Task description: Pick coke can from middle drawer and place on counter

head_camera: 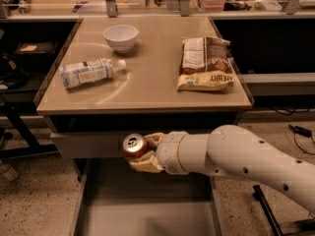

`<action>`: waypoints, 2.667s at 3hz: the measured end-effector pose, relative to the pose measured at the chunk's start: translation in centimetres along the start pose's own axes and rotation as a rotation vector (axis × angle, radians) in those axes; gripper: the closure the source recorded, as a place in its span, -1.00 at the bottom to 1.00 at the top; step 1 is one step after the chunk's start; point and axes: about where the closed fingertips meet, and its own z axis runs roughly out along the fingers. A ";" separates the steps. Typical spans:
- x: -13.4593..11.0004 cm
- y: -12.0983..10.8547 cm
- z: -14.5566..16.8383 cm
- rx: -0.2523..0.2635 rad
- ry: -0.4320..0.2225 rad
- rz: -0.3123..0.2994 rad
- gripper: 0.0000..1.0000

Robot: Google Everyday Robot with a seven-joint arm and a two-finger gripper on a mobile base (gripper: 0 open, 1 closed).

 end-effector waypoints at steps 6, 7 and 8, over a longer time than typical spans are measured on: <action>-18.5 -9.2 -6.7 0.055 -0.091 -0.266 1.00; -20.0 -11.8 -4.3 0.000 -0.116 -0.279 1.00; -19.7 -13.7 -1.1 -0.070 -0.115 -0.253 1.00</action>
Offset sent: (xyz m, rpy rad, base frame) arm 0.0068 0.0057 0.0454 -0.0208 -0.0759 0.0214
